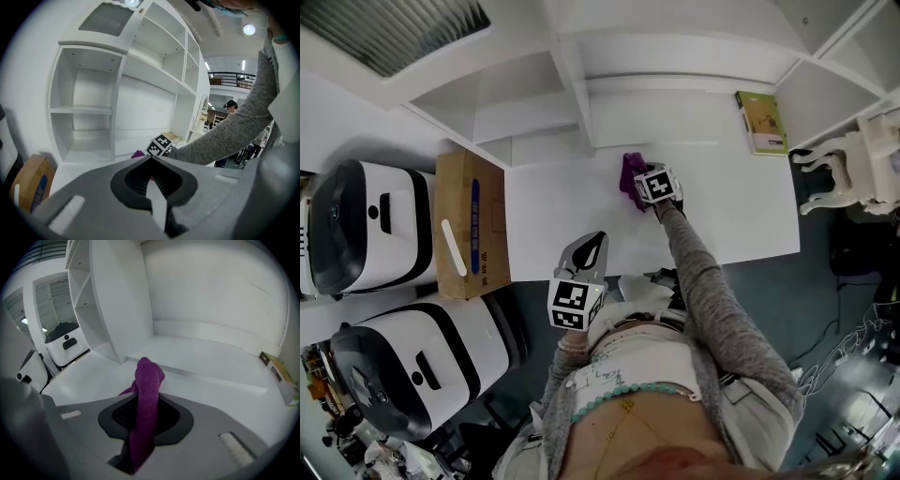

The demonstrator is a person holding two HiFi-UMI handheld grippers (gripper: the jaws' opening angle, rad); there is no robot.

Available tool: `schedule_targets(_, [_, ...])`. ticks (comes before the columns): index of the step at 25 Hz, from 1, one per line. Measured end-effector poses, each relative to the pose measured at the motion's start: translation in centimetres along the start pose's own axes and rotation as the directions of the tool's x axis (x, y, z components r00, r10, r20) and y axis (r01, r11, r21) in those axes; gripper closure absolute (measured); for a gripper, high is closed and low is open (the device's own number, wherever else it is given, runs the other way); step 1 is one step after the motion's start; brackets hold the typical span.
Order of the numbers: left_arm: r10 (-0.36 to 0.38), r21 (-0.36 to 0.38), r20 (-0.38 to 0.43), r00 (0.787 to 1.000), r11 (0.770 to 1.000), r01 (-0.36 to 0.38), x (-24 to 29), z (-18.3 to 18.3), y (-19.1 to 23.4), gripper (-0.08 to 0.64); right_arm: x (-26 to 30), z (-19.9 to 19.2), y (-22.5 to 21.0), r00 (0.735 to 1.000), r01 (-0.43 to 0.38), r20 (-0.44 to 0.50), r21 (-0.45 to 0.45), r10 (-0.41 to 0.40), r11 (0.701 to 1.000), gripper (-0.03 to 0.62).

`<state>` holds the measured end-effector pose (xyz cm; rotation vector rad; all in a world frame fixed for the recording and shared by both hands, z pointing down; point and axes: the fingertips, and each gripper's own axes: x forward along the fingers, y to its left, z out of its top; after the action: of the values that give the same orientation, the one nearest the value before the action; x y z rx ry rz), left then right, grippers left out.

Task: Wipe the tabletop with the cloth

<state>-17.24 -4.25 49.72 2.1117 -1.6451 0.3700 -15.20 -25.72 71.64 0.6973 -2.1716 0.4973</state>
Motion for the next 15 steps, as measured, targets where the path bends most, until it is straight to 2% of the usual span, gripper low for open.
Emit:
schedule_targets(4, [0.004,0.002,-0.002,1.0,1.0,-0.004,-0.7,-0.1,-0.1,0.56,0.0,-0.2,-0.1,1.0,0.011,-0.005,0.003,-0.011,1.0,0.495])
schedule_targets(10, [0.007,-0.004,0.008,1.0,1.0,-0.007,-2.4,-0.1,2.0,0.56,-0.1,-0.3,-0.2,0.999,0.05,-0.009,-0.004,-0.05,0.999,0.495])
schedule_targets(15, [-0.029,0.007,-0.01,1.0,1.0,0.029,-3.4,-0.4,3.9,0.56,0.2,-0.1,0.3,0.997,0.078,-0.023,0.0,-0.078,0.997,0.494])
